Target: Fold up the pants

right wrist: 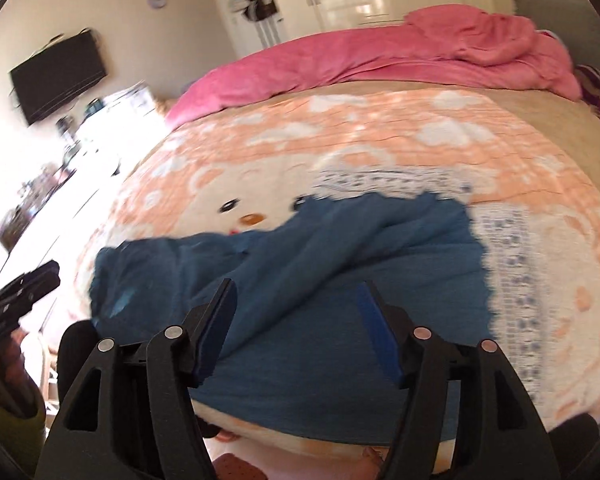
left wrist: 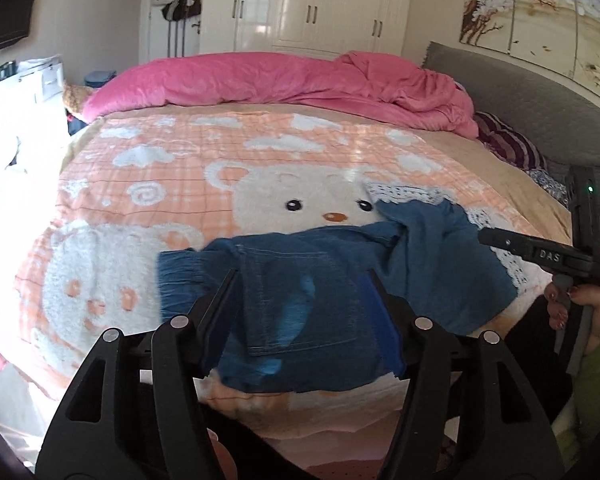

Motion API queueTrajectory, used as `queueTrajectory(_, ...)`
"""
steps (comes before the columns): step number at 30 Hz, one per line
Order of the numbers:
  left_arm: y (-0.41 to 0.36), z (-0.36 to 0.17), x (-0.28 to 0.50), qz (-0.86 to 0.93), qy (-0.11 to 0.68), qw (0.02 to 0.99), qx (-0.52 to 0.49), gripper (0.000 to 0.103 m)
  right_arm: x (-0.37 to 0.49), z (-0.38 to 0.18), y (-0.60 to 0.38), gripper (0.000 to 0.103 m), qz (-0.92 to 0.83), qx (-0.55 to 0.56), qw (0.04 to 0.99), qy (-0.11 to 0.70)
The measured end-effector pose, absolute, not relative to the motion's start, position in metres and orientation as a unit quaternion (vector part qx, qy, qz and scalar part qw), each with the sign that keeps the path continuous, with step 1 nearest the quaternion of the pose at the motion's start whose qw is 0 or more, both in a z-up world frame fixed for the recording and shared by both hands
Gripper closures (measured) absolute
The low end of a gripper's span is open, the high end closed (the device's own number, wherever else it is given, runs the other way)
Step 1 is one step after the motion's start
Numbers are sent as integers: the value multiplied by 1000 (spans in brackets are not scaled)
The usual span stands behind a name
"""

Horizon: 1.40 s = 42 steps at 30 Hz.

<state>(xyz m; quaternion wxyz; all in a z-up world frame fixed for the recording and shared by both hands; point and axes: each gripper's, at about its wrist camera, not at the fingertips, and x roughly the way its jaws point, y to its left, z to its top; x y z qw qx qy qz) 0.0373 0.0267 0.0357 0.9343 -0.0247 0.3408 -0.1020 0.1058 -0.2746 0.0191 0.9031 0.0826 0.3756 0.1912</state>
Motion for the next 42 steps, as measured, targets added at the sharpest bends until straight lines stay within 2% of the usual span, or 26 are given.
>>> queueTrajectory(5,-33,11,64,-196,390,899,-28,50,108,26,-299,29,160,89,915,359)
queueTrajectory(10,-78,-14,103,-236,424,874,-8,50,121,30,-305,28,163,86,914,363)
queueTrajectory(12,-86,-29,120,-223,434,873,5,54,134,32,-299,28,170,70,911,368)
queueTrajectory(14,-87,-45,133,-212,452,866,-8,74,152,30,-287,28,171,49,907,381)
queueTrajectory(16,-83,-58,137,-229,462,856,-47,83,174,25,-271,28,180,32,899,399)
queueTrajectory(22,-89,-61,117,-282,403,871,-18,84,245,0,-214,28,182,0,877,445)
queueTrajectory(28,-79,-65,122,-302,400,864,-42,84,304,-30,-158,28,148,-69,866,473)
queueTrajectory(29,-77,-65,123,-303,402,863,-46,84,314,-36,-155,31,130,-80,867,474)
queueTrajectory(30,-75,-66,124,-304,403,862,-50,84,320,-41,-156,39,122,-84,866,477)
queueTrajectory(31,-73,-67,126,-302,404,862,-55,84,326,-47,-157,66,115,-94,863,483)
queueTrajectory(32,-71,-66,125,-303,404,861,-58,84,329,-50,-162,79,110,-97,864,482)
queueTrajectory(34,-67,-65,125,-303,397,864,-61,82,326,-43,-176,93,126,-73,869,473)
queueTrajectory(38,-65,-63,126,-308,388,866,-72,65,302,-4,-231,93,131,20,890,437)
queueTrajectory(42,-67,-59,121,-306,371,875,-60,64,262,30,-285,93,121,74,903,406)
